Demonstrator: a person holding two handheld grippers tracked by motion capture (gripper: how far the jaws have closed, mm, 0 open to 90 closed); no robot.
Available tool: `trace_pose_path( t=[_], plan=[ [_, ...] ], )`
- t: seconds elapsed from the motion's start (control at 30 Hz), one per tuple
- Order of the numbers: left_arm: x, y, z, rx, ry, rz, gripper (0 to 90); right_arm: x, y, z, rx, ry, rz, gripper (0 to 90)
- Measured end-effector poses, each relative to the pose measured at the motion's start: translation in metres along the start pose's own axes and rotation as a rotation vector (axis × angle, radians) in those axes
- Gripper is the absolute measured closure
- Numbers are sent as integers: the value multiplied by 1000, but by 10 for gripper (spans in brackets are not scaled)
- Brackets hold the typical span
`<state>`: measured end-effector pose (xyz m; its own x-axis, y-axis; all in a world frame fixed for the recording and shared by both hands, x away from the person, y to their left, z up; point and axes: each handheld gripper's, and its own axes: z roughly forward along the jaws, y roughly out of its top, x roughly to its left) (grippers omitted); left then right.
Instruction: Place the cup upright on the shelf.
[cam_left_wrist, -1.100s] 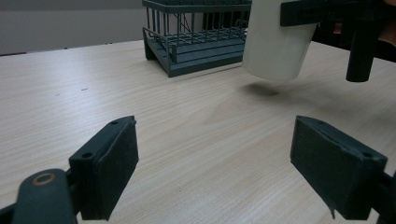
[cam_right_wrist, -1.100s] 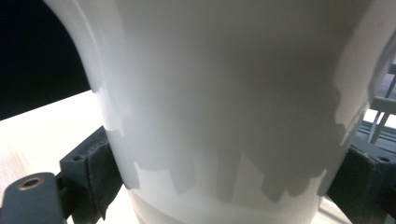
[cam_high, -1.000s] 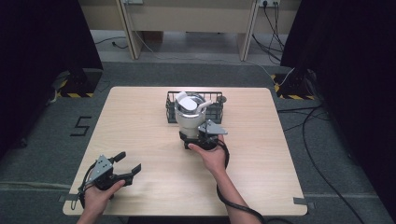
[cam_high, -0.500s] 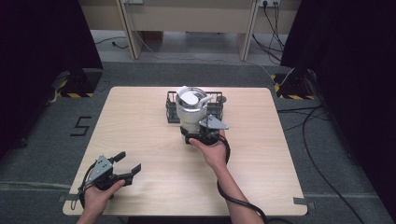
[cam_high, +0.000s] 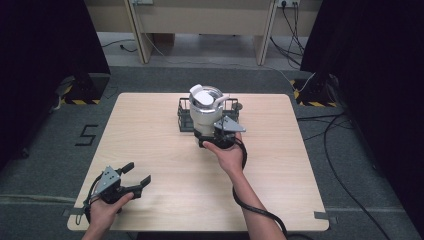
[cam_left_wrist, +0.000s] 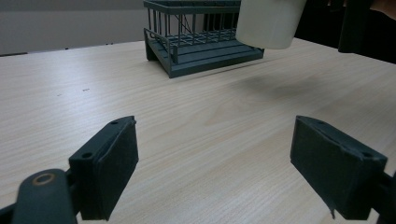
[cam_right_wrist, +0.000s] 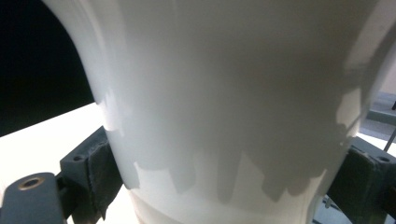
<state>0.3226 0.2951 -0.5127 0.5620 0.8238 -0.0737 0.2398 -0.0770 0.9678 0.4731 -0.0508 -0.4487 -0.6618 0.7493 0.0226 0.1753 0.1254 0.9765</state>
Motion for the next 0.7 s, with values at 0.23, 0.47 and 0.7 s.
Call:
trace_pose_path(
  t=[0.23, 0.47, 0.7],
  plan=[
    [0, 0, 0, 0, -1, -1, 146, -3, 7, 3, 0, -2, 1, 112],
    [0, 0, 0, -2, -1, -2, 146, -6, 15, 6, -3, -11, -3, 112],
    [0, 0, 0, -2, -1, -3, 146, -10, 21, 8, -5, -16, 0, 113]
  ],
)
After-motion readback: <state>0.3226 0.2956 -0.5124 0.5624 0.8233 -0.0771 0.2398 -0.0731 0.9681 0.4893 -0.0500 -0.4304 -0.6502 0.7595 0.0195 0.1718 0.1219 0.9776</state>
